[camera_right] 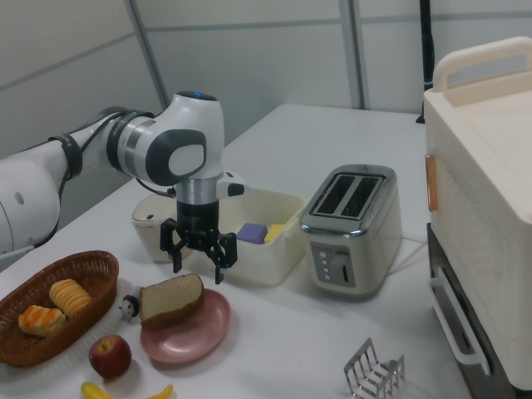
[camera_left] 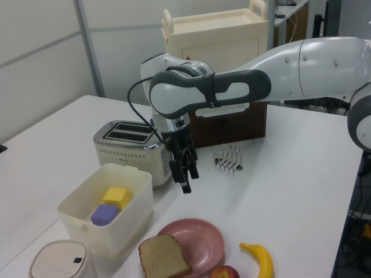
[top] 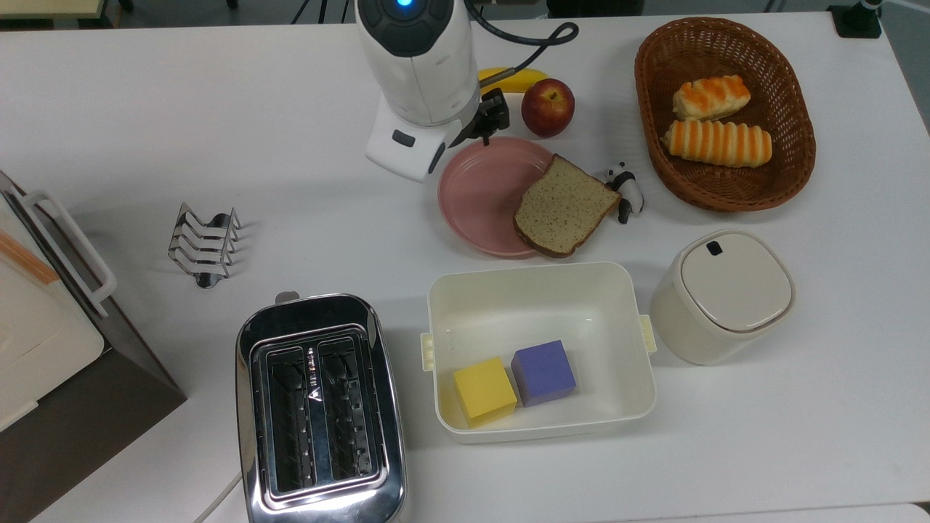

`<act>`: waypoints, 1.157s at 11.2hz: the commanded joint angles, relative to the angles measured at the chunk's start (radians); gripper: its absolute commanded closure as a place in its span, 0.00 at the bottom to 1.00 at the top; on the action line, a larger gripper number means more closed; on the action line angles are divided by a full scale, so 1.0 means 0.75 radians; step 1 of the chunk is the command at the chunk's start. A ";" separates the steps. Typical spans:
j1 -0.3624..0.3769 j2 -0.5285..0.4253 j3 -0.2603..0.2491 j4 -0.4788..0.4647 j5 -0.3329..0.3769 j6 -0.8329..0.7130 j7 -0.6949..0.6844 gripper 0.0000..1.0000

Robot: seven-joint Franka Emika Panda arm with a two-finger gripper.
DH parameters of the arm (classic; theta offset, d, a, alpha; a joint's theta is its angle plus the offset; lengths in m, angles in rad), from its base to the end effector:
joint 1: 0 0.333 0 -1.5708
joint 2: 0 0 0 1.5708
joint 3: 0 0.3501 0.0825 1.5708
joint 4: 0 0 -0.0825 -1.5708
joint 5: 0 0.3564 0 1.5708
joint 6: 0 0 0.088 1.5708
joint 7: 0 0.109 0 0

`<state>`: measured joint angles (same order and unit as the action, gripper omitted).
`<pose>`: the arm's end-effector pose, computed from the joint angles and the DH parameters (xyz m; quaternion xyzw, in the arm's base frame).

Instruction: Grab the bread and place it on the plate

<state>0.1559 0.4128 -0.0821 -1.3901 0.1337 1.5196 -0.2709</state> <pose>0.6322 0.0715 0.4908 -0.9750 -0.1648 0.1347 0.0634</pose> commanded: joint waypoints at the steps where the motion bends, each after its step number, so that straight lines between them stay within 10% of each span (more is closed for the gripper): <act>1: 0.039 0.012 0.005 -0.024 -0.019 0.023 -0.013 0.00; 13: 0.193 0.231 0.007 -0.084 0.057 0.295 0.130 0.00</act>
<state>0.2844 0.5844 -0.0719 -1.4242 0.1610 1.7105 -0.1895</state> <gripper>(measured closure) 0.000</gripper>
